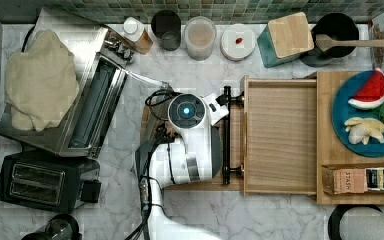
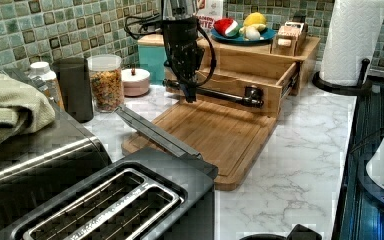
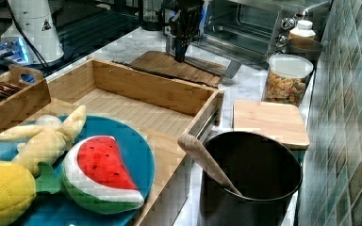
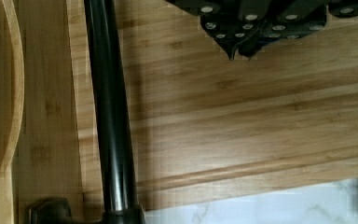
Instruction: Close the drawer.
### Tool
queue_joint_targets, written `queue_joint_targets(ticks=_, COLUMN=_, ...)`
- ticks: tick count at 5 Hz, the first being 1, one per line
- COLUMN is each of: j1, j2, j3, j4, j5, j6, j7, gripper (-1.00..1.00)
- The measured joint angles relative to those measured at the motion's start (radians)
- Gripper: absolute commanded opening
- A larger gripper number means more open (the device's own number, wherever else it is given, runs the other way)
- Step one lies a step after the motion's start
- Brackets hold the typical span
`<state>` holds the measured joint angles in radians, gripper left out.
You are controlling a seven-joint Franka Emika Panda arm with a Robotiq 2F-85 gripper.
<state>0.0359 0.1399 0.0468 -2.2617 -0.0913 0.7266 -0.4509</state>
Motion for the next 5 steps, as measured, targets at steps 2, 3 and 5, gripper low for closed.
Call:
queue_joint_targets(ticks=2, j1=-0.011, j2=0.0, j3=0.0, j4=-0.043, j5=-0.069, j6=0.129, j7=-0.027, gripper=-1.0)
queue_joint_targets(ticks=3, j1=-0.018, j2=0.003, j3=-0.02, j4=-0.045, j5=-0.072, j6=0.181, j7=-0.133, gripper=-1.0)
queue_joint_targets(ticks=5, j1=-0.045, j2=0.004, j3=-0.09, j4=-0.045, j5=-0.078, j6=0.135, j7=-0.232, gripper=-1.0)
